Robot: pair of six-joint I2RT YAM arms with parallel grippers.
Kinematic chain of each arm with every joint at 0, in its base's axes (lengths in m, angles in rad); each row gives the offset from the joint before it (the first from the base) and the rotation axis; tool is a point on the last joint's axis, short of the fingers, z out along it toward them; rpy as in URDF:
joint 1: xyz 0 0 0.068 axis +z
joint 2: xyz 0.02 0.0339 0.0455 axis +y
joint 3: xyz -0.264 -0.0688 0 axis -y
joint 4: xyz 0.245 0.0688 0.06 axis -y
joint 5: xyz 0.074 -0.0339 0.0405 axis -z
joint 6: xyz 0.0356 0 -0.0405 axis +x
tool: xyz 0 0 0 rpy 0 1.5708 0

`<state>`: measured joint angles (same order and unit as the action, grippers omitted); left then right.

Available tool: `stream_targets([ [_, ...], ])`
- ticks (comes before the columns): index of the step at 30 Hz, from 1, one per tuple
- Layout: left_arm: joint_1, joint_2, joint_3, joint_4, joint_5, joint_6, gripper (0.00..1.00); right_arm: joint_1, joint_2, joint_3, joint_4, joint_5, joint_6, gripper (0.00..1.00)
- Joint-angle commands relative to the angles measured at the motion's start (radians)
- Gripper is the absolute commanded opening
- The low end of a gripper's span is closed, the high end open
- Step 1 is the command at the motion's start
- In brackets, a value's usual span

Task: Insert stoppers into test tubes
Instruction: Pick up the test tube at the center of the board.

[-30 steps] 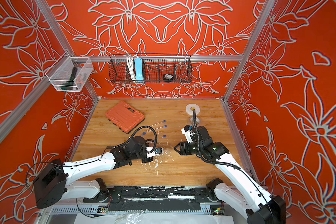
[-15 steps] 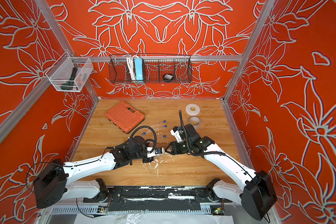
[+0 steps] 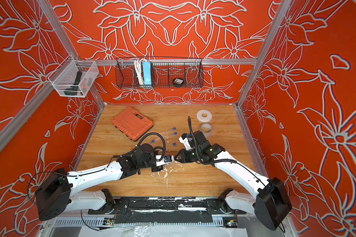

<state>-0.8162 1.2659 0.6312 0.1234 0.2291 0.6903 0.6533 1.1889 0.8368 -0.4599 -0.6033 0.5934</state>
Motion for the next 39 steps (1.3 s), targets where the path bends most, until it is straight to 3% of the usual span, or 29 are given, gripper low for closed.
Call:
stream_targets([
  [1, 0.005, -0.018, 0.005, 0.025, 0.029, -0.012, 0.03, 0.006, 0.014, 0.025, 0.025, 0.001, 0.007, 0.28],
  [10, 0.005, -0.021, 0.005, 0.028, 0.022, -0.027, 0.04, 0.006, 0.014, 0.027, 0.03, 0.003, 0.005, 0.18],
  [17, 0.005, -0.032, 0.0, 0.032, 0.004, -0.038, 0.11, 0.005, 0.003, 0.036, 0.018, -0.008, -0.007, 0.11],
  [25, 0.013, -0.073, -0.069, 0.088, -0.032, -0.057, 0.37, -0.012, -0.041, 0.062, -0.032, -0.047, -0.038, 0.1],
  [32, 0.014, -0.069, -0.068, 0.103, -0.03, -0.055, 0.35, -0.018, -0.041, 0.06, -0.012, -0.112, -0.027, 0.09],
  [39, 0.015, -0.091, -0.079, 0.114, -0.015, -0.046, 0.27, -0.023, -0.036, 0.059, 0.01, -0.138, -0.008, 0.09],
])
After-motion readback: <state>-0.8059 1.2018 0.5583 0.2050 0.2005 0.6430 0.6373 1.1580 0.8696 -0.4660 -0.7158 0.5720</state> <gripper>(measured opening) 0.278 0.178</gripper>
